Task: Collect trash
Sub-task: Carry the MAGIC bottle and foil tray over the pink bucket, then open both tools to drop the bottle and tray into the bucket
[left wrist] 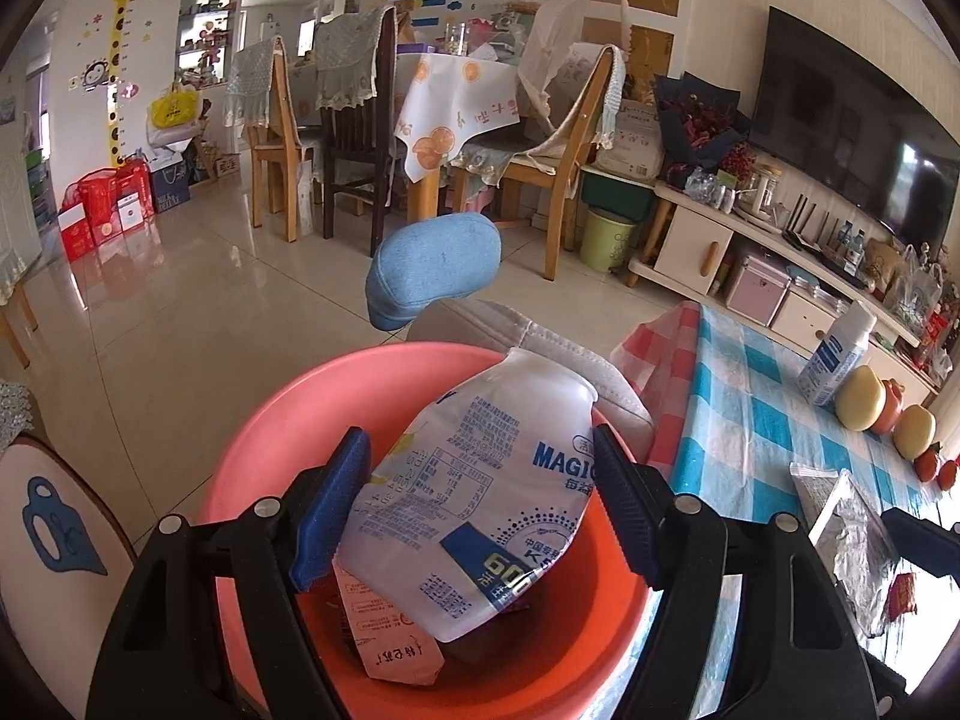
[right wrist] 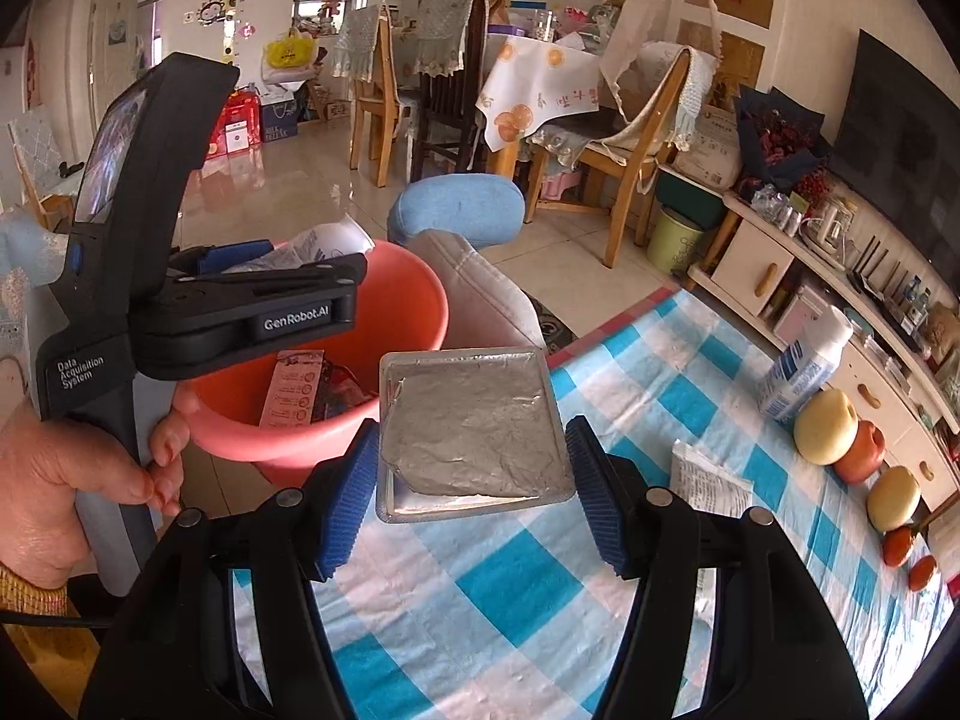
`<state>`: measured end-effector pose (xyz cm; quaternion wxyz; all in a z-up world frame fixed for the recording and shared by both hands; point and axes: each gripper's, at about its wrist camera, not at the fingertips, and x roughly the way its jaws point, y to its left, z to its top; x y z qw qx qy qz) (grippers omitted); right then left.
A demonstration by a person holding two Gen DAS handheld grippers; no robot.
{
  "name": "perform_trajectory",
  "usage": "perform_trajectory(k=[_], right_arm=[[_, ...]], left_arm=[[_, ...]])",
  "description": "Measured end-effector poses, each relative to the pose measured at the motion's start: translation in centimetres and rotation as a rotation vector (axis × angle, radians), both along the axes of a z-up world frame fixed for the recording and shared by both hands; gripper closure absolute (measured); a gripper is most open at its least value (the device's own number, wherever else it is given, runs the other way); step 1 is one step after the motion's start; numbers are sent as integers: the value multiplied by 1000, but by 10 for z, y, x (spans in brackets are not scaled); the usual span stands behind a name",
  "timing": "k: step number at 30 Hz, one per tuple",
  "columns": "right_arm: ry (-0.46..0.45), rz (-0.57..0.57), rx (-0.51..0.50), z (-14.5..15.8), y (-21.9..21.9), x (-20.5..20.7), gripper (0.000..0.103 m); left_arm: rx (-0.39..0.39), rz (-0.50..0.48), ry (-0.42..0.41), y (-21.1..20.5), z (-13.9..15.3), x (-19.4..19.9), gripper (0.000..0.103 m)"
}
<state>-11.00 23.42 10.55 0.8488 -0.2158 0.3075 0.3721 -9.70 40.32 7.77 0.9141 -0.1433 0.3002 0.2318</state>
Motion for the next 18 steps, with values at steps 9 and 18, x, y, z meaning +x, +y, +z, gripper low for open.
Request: perform_trajectory(k=[9, 18], right_arm=[[-5, 69, -26, -6, 44, 10, 39], [-19, 128, -69, -24, 80, 16, 38]], left_arm=[[-57, 66, 0, 30, -14, 1, 29], [-89, 113, -2, 45, -24, -1, 29]])
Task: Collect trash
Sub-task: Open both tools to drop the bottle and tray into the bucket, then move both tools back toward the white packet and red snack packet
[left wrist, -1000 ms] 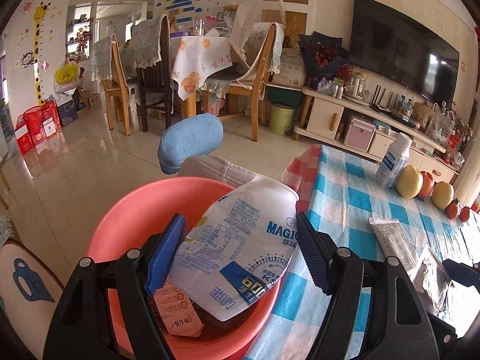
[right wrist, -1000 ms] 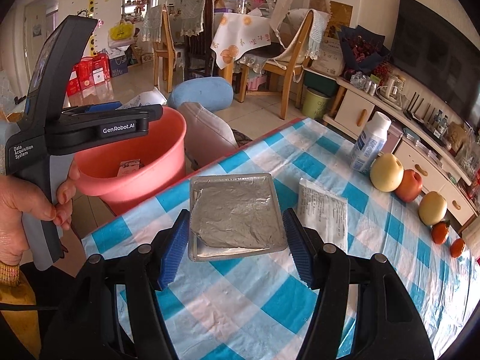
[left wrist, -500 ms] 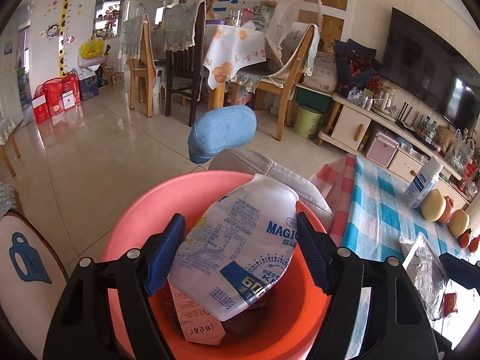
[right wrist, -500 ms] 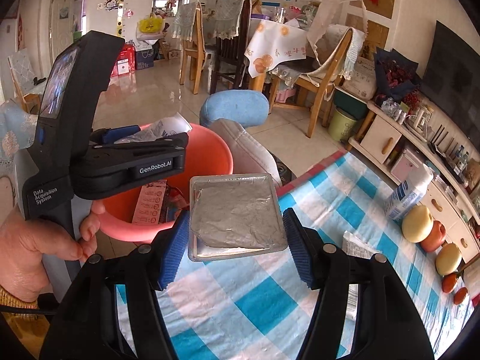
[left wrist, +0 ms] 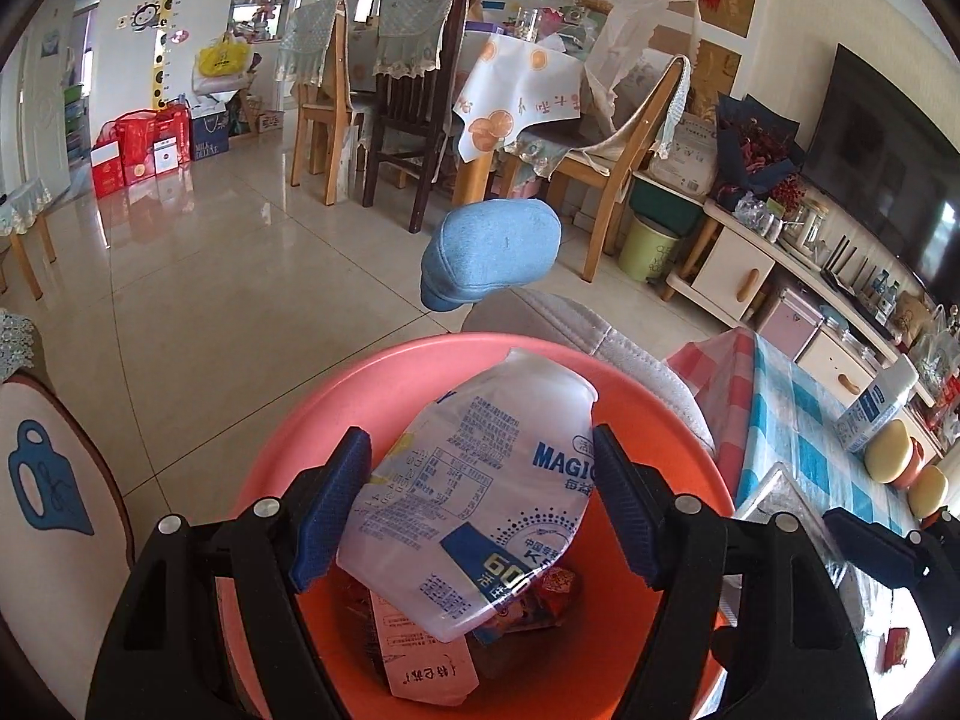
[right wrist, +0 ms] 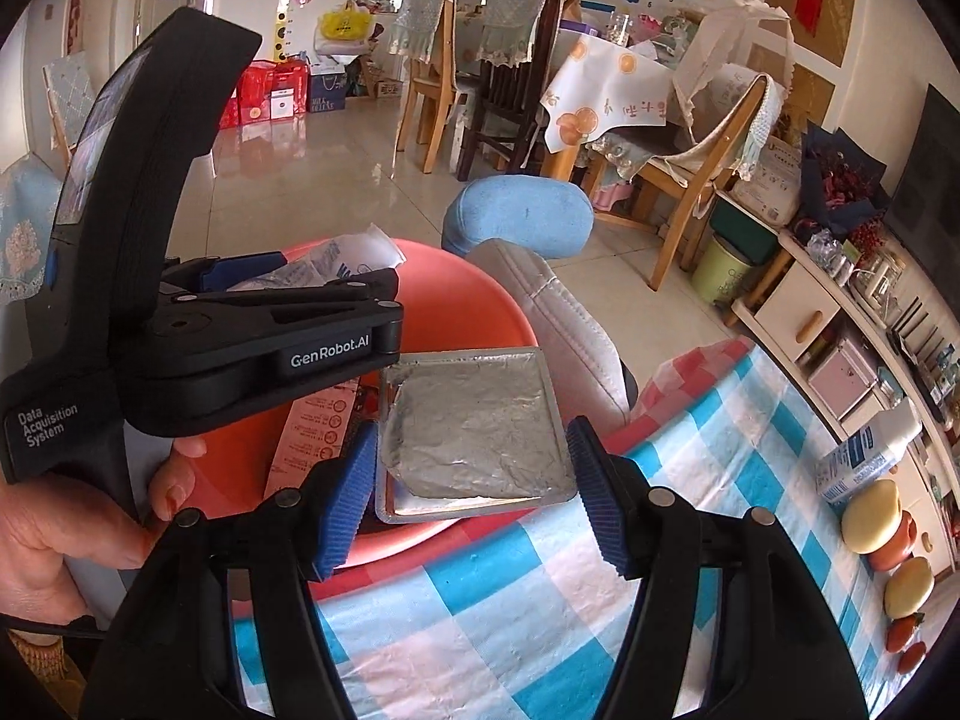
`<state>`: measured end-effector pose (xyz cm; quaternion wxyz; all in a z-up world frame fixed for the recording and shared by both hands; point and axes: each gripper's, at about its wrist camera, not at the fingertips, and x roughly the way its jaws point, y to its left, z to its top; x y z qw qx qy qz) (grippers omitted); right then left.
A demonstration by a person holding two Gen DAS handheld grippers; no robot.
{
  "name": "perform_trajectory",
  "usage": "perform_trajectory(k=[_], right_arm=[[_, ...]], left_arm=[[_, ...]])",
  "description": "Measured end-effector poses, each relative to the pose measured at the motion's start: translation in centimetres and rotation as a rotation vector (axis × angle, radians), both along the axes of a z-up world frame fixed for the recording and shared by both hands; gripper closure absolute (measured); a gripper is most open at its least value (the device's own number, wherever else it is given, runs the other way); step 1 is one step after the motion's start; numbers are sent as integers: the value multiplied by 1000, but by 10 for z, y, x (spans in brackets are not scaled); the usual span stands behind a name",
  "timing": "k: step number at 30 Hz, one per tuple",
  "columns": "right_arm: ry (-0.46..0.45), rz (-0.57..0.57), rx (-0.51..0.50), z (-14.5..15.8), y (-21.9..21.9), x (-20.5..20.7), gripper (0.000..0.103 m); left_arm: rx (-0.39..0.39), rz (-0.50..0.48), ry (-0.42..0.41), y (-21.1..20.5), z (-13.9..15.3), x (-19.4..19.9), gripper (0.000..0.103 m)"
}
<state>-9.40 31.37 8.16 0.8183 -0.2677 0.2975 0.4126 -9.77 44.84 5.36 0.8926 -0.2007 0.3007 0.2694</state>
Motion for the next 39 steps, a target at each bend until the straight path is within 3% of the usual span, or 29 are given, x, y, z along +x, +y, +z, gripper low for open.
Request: perform_trajectory(k=[3, 7, 15, 22, 39], right_arm=[[-5, 14, -25, -8, 7, 2, 36], [-16, 7, -28, -13, 6, -1, 15], [-32, -95, 2, -11, -28, -3, 13], [5, -203, 52, -11, -67, -2, 12], [46, -319, 74, -19, -128, -12, 12]], left_arm=[[2, 12, -8, 1, 1, -1, 27], [1, 17, -15, 0, 3, 0, 11], [20, 30, 25, -5, 3, 2, 8], [42, -10, 30, -18, 9, 5, 8], [101, -109, 69, -64, 22, 23, 8]])
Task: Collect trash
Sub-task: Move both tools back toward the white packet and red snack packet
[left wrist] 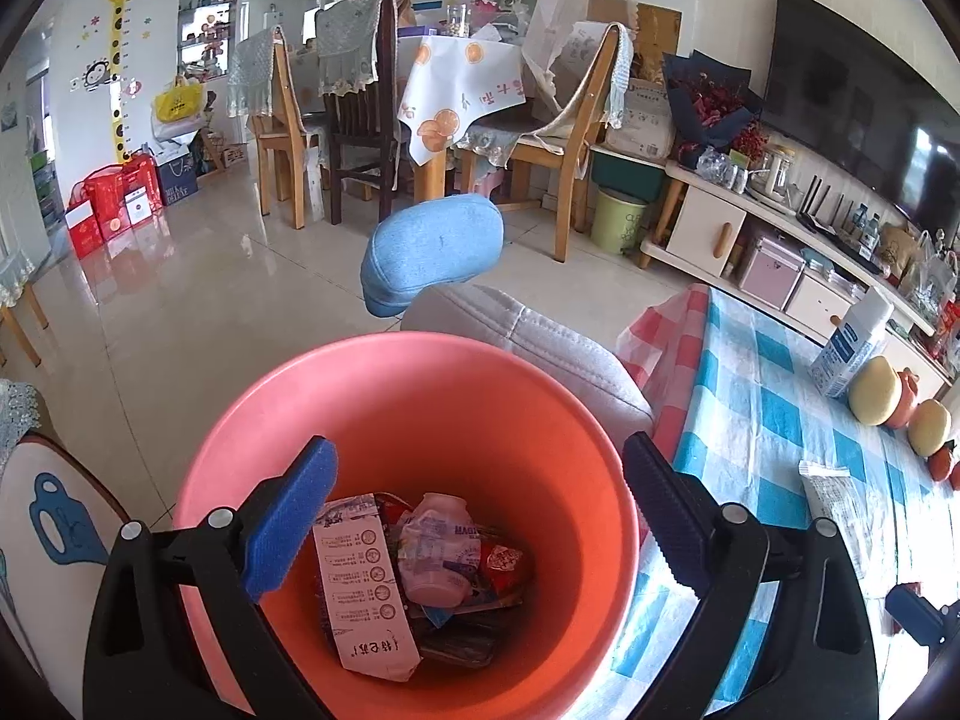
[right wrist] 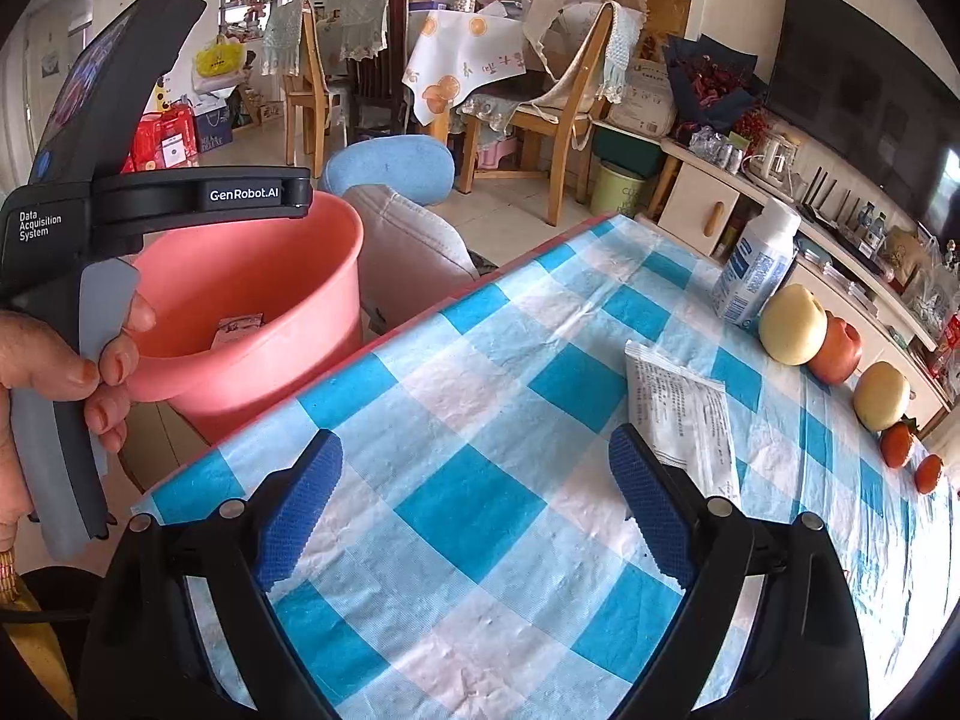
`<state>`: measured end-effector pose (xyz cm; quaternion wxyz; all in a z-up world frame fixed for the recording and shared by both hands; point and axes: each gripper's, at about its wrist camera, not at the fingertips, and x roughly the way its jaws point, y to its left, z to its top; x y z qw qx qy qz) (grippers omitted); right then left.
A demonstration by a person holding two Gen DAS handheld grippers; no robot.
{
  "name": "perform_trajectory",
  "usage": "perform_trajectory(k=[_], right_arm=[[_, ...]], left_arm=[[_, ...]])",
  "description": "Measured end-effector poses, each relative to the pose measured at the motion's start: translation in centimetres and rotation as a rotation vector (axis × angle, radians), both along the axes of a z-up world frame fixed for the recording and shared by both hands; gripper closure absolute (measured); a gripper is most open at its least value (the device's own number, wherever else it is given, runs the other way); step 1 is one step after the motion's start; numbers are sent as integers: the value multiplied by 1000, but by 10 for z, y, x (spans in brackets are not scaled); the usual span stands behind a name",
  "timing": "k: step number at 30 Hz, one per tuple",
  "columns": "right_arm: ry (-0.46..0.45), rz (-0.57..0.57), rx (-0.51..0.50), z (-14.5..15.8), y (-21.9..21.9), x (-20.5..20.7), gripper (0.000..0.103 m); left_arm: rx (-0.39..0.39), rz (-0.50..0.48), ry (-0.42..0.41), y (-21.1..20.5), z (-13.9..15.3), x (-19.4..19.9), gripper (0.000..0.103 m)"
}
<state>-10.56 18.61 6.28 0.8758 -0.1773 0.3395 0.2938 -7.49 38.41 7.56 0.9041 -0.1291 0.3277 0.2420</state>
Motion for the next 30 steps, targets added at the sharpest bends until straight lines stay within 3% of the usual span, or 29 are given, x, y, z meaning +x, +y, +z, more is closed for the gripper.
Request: perform_trajectory(k=[30], right_arm=[[14, -169, 58, -2, -111, -5, 11]], left_arm=[[134, -239, 49, -100, 17, 23, 8]])
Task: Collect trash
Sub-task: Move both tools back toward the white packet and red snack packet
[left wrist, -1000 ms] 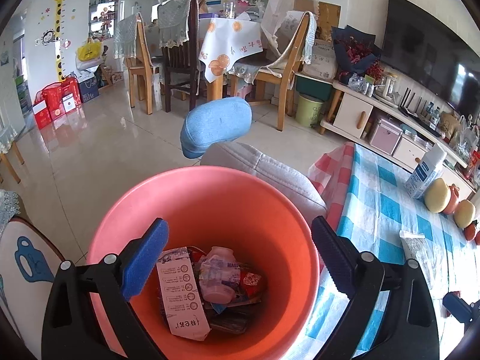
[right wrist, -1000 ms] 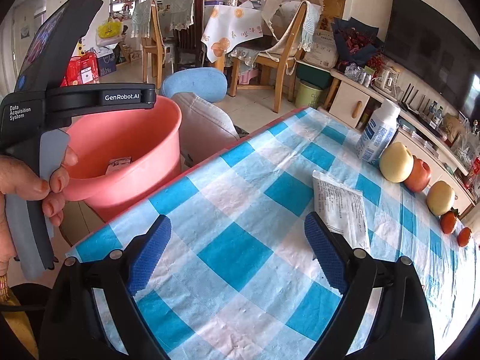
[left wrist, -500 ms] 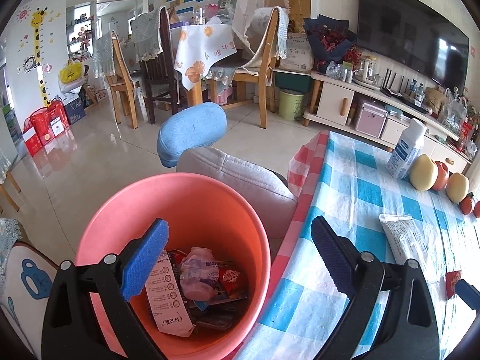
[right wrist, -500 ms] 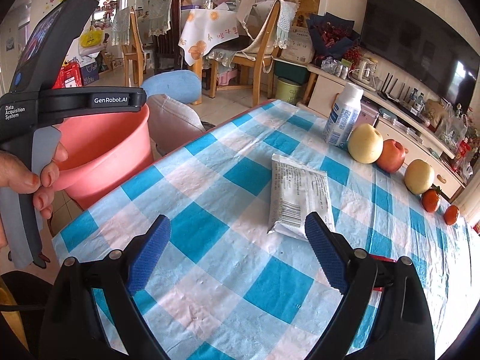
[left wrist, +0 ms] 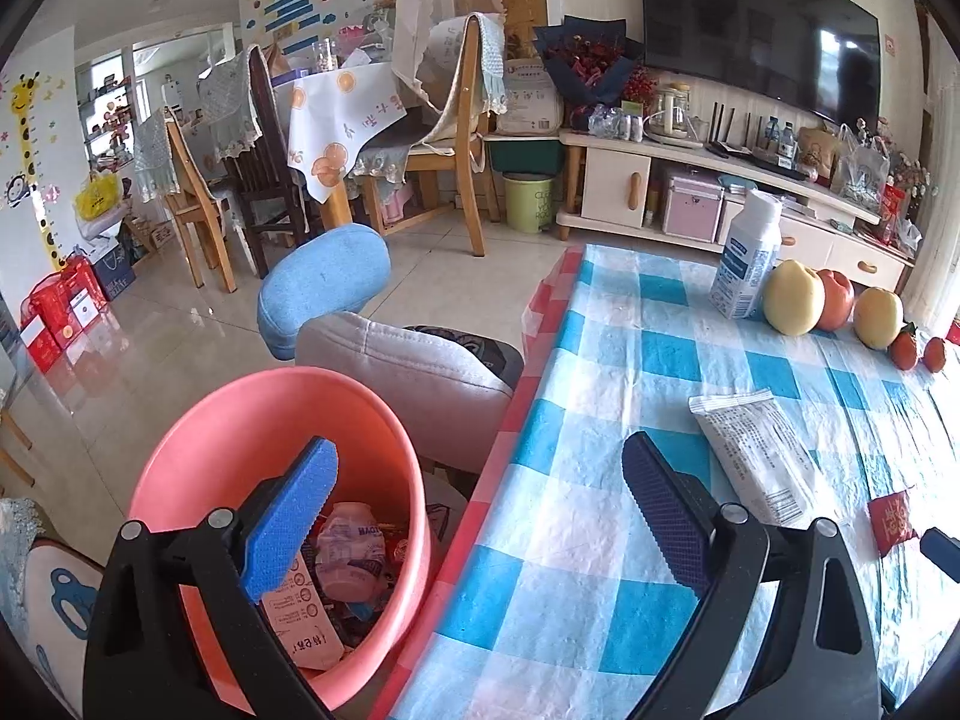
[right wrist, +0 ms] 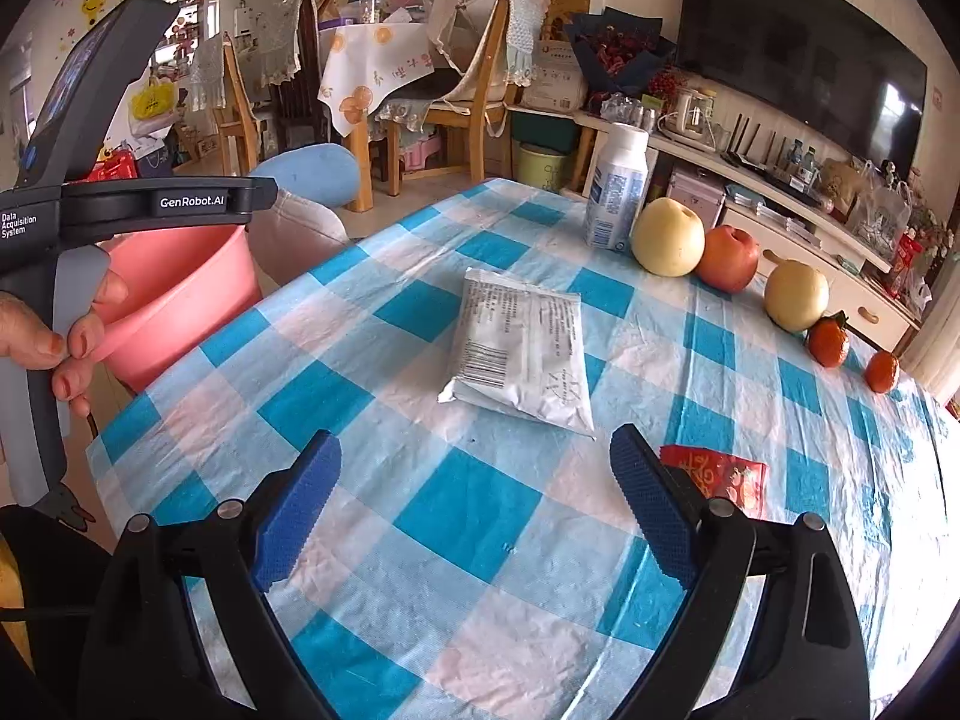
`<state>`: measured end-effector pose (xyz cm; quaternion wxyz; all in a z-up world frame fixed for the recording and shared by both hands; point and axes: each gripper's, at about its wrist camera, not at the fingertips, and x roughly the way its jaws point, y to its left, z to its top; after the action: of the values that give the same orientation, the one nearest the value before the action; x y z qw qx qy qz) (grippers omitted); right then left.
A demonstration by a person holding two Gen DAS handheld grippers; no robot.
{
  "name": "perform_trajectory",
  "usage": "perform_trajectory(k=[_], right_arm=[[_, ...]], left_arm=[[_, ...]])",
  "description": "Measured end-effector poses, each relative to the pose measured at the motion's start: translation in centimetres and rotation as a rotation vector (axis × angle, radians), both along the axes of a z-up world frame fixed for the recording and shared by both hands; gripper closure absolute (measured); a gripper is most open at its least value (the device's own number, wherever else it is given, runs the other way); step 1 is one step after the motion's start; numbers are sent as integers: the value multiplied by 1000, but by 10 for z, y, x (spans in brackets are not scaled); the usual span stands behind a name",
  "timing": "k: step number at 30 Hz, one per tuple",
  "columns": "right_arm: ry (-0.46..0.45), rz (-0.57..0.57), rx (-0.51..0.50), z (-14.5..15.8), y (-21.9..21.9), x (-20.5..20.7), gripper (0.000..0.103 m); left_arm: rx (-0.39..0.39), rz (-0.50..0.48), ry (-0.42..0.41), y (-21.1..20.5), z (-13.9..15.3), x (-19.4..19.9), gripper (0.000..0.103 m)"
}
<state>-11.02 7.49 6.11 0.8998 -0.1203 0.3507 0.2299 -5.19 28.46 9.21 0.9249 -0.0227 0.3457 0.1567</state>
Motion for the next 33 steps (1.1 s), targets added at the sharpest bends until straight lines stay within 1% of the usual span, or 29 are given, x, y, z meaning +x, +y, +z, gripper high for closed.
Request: perform_trajectory(k=[6, 12, 19, 23, 25, 28, 31, 33], right_arm=[[20, -37, 52, 5, -29, 1, 11], [11, -73, 64, 5, -58, 0, 11], [14, -121, 92, 3, -93, 3, 11], [24, -144, 94, 1, -108, 5, 11], [41, -158, 93, -3, -114, 8, 11], [91, -176, 100, -11, -122, 14, 11], [167, -172, 141, -21, -127, 17, 11], [230, -165, 188, -28, -129, 20, 11]], left_arm=[[16, -53, 20, -25, -3, 6, 8], [49, -108, 48, -53, -10, 12, 8], [41, -149, 67, -77, -15, 16, 8], [21, -168, 78, -86, -18, 18, 8], [14, -176, 83, -91, -20, 19, 8], [5, -185, 90, -96, -22, 21, 8], [7, -193, 99, -101, -24, 22, 8], [11, -195, 105, -102, -27, 24, 8]])
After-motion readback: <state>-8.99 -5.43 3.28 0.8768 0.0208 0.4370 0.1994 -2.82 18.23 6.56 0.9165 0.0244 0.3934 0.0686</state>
